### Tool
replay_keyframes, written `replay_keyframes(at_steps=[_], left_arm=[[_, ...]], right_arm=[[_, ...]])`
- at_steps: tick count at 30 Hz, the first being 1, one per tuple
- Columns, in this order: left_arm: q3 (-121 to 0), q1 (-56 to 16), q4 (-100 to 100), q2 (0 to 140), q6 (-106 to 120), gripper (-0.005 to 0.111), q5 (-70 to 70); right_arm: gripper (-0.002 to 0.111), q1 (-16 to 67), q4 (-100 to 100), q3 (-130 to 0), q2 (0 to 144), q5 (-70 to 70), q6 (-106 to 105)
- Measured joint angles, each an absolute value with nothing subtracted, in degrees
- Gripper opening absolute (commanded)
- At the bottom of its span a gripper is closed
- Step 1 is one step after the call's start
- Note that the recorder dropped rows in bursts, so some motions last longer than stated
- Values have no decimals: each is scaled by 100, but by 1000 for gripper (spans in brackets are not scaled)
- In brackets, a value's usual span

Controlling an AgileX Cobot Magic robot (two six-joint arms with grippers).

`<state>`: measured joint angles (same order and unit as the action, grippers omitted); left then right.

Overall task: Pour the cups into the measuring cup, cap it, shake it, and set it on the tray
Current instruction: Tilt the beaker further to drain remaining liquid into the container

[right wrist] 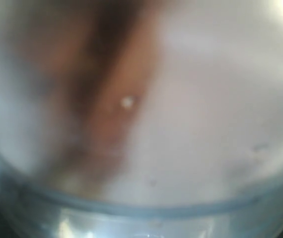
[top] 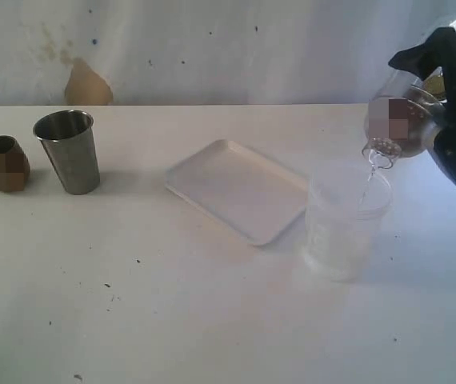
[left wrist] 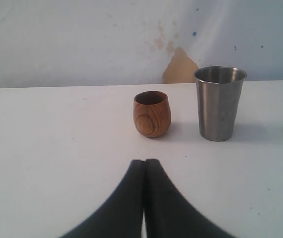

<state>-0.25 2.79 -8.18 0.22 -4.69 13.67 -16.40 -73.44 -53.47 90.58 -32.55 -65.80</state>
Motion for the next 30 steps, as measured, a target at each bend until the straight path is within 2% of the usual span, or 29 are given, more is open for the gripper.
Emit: replay_keyframes(at_steps=[13, 21, 30], left_arm=[[-25, 279, -818, 22, -469, 0, 1367], [-25, 279, -818, 22, -469, 0, 1367], [-25, 279, -818, 22, -469, 0, 1367]], right_arm=[[0, -1640, -7322, -5347, 9058, -3163, -7018], [0, -1640, -7242, -5347, 9058, -3340, -6082], [0, -1640, -7242, -5347, 9058, -3340, -6092]])
